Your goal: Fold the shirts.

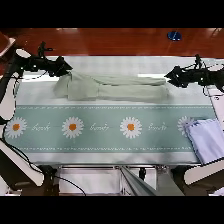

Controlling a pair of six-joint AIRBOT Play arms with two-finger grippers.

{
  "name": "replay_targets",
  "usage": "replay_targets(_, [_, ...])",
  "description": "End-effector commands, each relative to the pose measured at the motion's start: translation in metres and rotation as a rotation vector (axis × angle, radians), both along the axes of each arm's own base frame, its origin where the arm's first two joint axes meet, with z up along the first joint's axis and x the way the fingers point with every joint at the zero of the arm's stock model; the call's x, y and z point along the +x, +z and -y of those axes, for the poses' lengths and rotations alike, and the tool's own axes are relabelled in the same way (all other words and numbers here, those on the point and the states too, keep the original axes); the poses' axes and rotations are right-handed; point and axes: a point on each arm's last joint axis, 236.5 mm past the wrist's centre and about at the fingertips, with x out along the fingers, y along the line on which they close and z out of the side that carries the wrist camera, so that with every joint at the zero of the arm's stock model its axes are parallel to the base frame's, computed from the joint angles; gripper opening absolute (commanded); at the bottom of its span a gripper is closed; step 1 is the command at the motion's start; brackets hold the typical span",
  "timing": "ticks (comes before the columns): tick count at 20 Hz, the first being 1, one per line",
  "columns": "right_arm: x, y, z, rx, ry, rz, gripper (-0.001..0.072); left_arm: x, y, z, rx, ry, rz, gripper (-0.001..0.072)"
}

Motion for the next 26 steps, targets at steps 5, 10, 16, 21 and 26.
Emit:
replay_targets(5, [-0.040, 0.028, 0.072, -0.020, -0.022, -0.053, 0.0414, -0.071, 0.022, -0.107, 0.175, -0.010, -0.245, 0.0508])
replay_targets(10, [-0.068, -0.023, 0.050, 0.059, -0.076, -0.172, 0.0414, -0.099, 0.049, -0.110, 0.194, 0.077, -0.111, 0.0508])
replay_targets(16, [-0.053, -0.043, -0.018, 0.144, -0.003, -0.169, 0.0414, -0.126, 0.067, -0.014, 0.158, -0.012, 0.083, 0.0508])
replay_targets(21, [-0.051, -0.041, -0.053, 0.151, 0.076, -0.176, 0.0041, -0.119, 0.063, 0.056, 0.158, -0.117, 0.143, 0.0506])
replay_targets(26, [-0.088, 0.035, -0.020, -0.044, 0.241, -0.097, 0.0022, -0.133, 0.063, 0.114, 0.147, -0.230, 0.168, 0.0019])
